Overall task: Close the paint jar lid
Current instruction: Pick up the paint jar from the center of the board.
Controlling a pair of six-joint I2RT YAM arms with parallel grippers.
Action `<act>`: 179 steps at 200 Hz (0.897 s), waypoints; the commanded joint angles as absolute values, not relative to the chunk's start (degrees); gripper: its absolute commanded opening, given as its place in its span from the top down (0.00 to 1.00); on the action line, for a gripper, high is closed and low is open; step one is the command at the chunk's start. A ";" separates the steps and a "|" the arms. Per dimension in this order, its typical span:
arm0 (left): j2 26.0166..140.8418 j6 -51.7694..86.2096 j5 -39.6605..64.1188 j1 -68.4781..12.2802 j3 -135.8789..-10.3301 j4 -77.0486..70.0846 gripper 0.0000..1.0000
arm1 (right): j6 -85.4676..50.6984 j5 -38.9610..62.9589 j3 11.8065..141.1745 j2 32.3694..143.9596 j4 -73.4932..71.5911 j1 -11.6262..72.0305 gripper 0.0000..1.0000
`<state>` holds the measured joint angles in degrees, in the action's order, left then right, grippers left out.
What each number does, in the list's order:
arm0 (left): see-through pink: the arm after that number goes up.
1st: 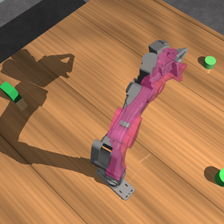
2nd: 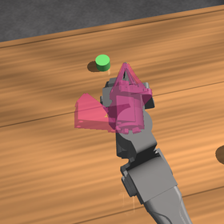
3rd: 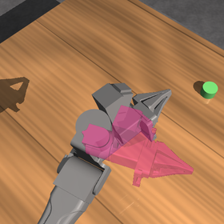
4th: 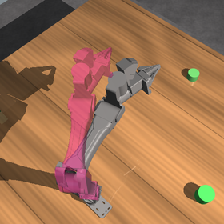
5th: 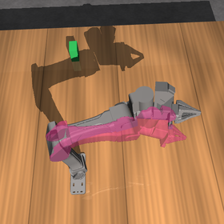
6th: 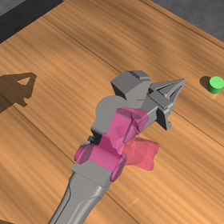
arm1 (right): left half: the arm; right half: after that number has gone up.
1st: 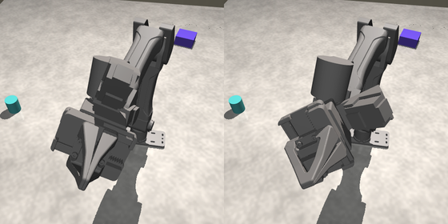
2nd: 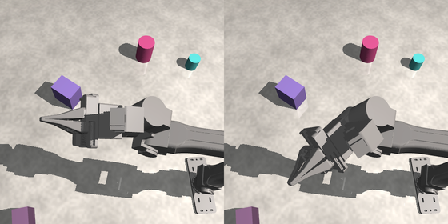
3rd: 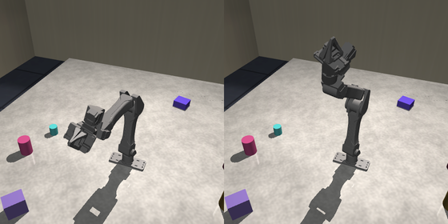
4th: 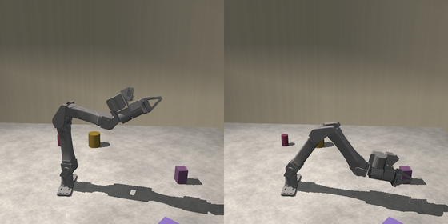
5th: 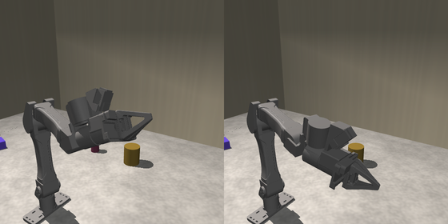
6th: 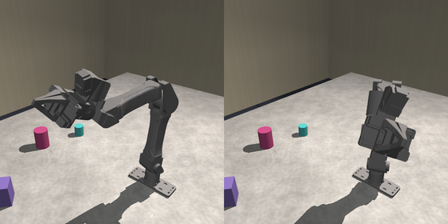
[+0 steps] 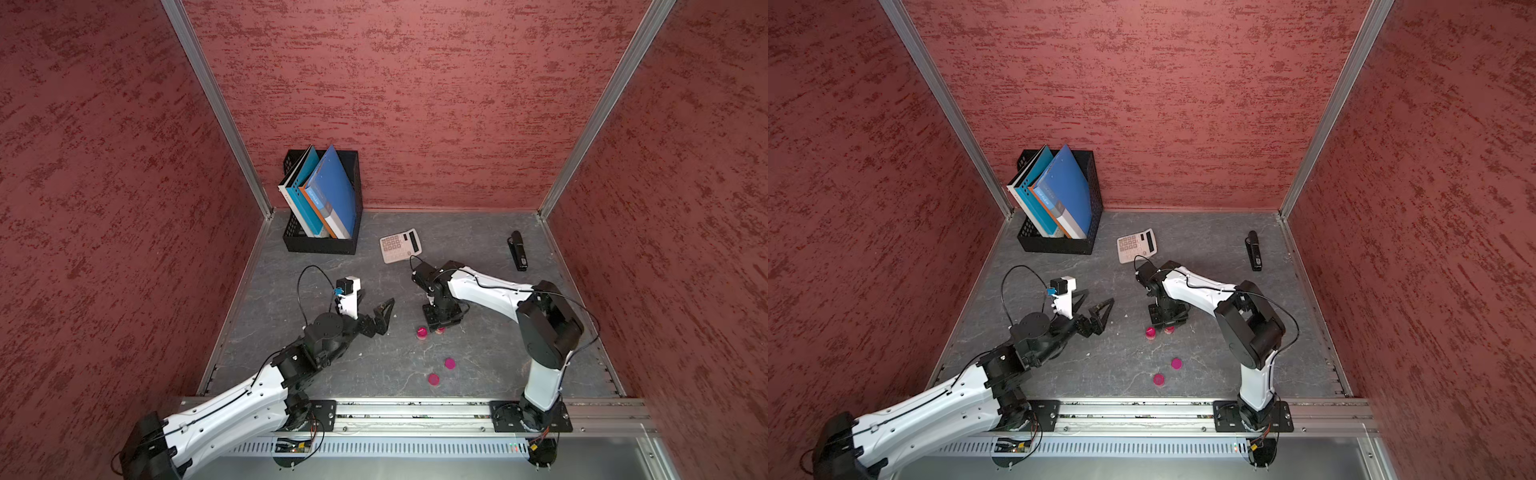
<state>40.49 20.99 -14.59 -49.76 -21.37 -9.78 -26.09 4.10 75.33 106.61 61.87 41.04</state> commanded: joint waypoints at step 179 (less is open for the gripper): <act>41.48 20.66 -13.89 -49.39 -22.15 -8.51 0.00 | -25.19 4.54 74.21 108.04 59.65 40.17 0.68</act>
